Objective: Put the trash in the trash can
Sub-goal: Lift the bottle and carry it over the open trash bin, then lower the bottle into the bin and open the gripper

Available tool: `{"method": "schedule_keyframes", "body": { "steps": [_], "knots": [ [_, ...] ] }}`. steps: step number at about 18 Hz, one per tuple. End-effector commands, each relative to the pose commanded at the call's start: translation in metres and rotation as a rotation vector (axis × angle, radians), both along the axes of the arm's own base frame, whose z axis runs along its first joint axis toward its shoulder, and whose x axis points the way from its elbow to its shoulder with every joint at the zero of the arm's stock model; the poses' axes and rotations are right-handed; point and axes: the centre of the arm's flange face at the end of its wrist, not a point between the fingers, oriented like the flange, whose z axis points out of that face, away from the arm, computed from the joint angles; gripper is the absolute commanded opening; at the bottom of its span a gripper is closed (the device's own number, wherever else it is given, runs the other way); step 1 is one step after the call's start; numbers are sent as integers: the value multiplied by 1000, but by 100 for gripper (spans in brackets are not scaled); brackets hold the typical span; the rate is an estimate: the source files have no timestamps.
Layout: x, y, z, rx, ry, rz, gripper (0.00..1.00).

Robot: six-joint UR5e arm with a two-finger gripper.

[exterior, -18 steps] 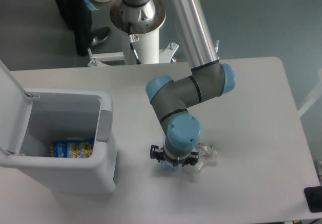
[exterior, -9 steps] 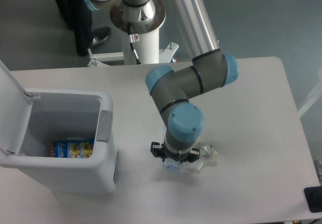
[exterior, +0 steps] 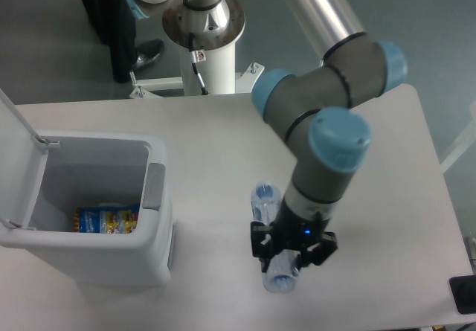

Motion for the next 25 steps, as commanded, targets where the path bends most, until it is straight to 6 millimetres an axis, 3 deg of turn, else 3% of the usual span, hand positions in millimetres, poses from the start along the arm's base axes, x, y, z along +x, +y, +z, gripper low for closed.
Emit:
{"method": "schedule_keyframes", "body": {
  "steps": [2, 6, 10, 12, 17, 25],
  "knots": [
    [1, 4, 37, 138, 28, -14, 48],
    [14, 12, 82, 276, 52, -59, 48],
    [46, 15, 131, 415, 39, -149, 48],
    [77, 20, 149, 446, 17, -189, 48],
    [134, 26, 175, 467, 16, -255, 48],
    [188, 46, 177, 468, -2, -328, 48]
  ]
}}
